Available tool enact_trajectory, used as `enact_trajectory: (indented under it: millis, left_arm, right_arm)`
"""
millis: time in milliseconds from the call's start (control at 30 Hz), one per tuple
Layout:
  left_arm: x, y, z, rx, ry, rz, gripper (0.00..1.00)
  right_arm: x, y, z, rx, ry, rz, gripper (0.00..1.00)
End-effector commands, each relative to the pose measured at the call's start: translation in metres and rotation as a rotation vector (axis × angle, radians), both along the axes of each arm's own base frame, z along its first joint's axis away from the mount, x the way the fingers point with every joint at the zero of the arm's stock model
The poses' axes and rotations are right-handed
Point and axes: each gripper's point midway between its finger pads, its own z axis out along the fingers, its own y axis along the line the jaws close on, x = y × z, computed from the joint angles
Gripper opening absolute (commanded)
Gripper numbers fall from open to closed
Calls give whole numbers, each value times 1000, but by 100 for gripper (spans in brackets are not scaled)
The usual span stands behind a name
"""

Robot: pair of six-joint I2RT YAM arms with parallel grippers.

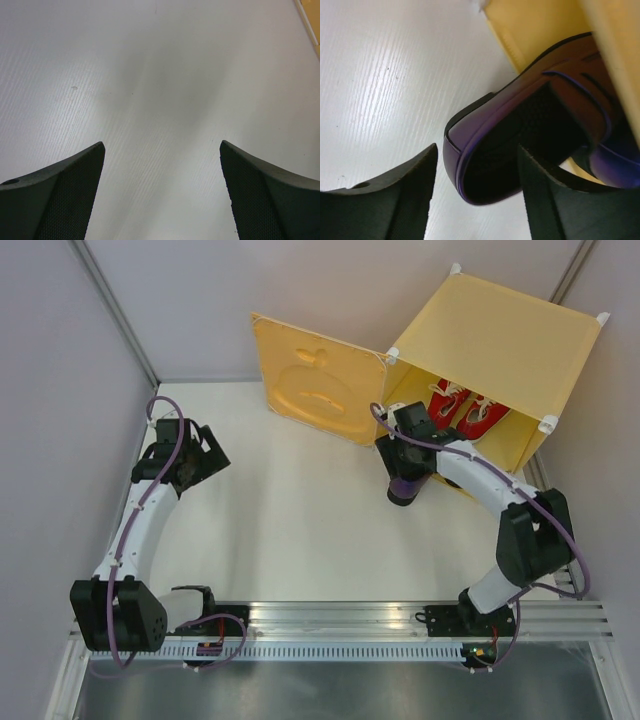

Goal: Place and organize the shoes in the shoe cabinet

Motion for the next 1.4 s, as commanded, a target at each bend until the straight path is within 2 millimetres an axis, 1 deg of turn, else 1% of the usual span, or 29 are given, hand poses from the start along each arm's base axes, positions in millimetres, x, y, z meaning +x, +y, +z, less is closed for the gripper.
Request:
enact_trajectory:
  millis: [0, 33, 67, 100, 133, 167, 200, 233, 267, 300, 333, 367, 400, 467, 500, 533, 567, 600, 633, 667, 733, 767, 833, 933, 1000, 1067, 1233, 1300, 1367]
  left_arm:
    - [3, -1, 13, 11, -58, -36, 98]
    - [3, -2, 13, 10, -61, -38, 98]
    - [3, -2, 14, 9, -64, -39, 98]
    - [3, -2, 15, 8, -65, -39, 98]
    - [3, -2, 16, 8, -68, -40, 98]
    - [2, -2, 17, 7, -73, -40, 98]
    - [2, -2, 17, 8, -73, -43, 98]
    - [2, -2, 17, 8, -73, -43, 98]
    - [2, -1, 20, 14, -82, -38, 98]
    - [1, 0, 21, 19, -86, -34, 98]
    - [1, 2, 23, 25, -92, -29, 98]
    - [0, 5, 26, 38, -101, -18, 98]
    - [0, 6, 28, 44, -107, -13, 98]
    - [-3, 8, 28, 54, -111, -8, 98]
    - [-5, 8, 31, 56, -121, -11, 98]
    - [-8, 8, 28, 55, -118, -8, 98]
    - [-10, 8, 28, 55, -122, -8, 98]
    - [-14, 8, 32, 55, -142, -5, 98]
    - [-18, 9, 29, 58, -138, -4, 98]
    - [-20, 11, 29, 65, -144, 8, 98]
    - [-26, 14, 28, 77, -155, 22, 98]
    - [-27, 18, 28, 87, -156, 36, 98]
    - [-27, 18, 24, 92, -152, 38, 98]
    - [-25, 16, 24, 81, -148, 30, 99]
    - [-25, 16, 23, 80, -146, 32, 99]
    - [-26, 16, 22, 80, -146, 32, 99]
    - [-25, 16, 23, 80, -148, 36, 99]
    - [-25, 17, 22, 81, -146, 38, 99]
    - [-25, 16, 21, 82, -143, 35, 99]
  right_arm:
    - [9, -5, 55, 8, -212, -90, 71]
    - [8, -3, 61, 42, -241, -148, 73]
    - [0, 1, 66, 53, -269, -162, 75]
    - [0, -5, 71, 35, -314, -226, 84]
    - [-1, -5, 76, 50, -347, -260, 88]
    - [-11, -1, 77, 89, -365, -323, 91]
    - [-15, -2, 78, 102, -383, -365, 94]
    - [-17, -7, 80, 102, -415, -423, 95]
    - [-26, -3, 76, 157, -417, -480, 97]
    - [-30, -5, 73, 172, -421, -515, 98]
    - [-33, -12, 72, 169, -439, -577, 98]
    - [-40, -12, 64, 197, -434, -626, 98]
    - [-43, -15, 62, 199, -443, -665, 98]
    - [-48, -16, 51, 205, -435, -689, 98]
    - [-48, -14, 47, 227, -429, -702, 98]
    - [-47, -11, 45, 246, -426, -709, 98]
    - [-48, -9, 39, 255, -408, -713, 98]
    - [-48, -8, 36, 267, -403, -728, 98]
    - [-47, -7, 33, 276, -404, -742, 98]
    - [-48, -8, 26, 264, -397, -754, 98]
    - [-46, -8, 20, 281, -400, -796, 98]
    - [-46, -8, 10, 266, -391, -805, 98]
    - [-42, -4, 4, 290, -392, -824, 98]
    - [-37, -2, -14, 257, -390, -848, 98]
    - [-33, -6, -16, 233, -412, -880, 98]
    - [-29, -6, -24, 211, -415, -897, 98]
    - [-20, -4, -44, 155, -420, -906, 98]
    - [-16, -4, -48, 144, -425, -907, 98]
    - [-14, -2, -54, 129, -425, -895, 95]
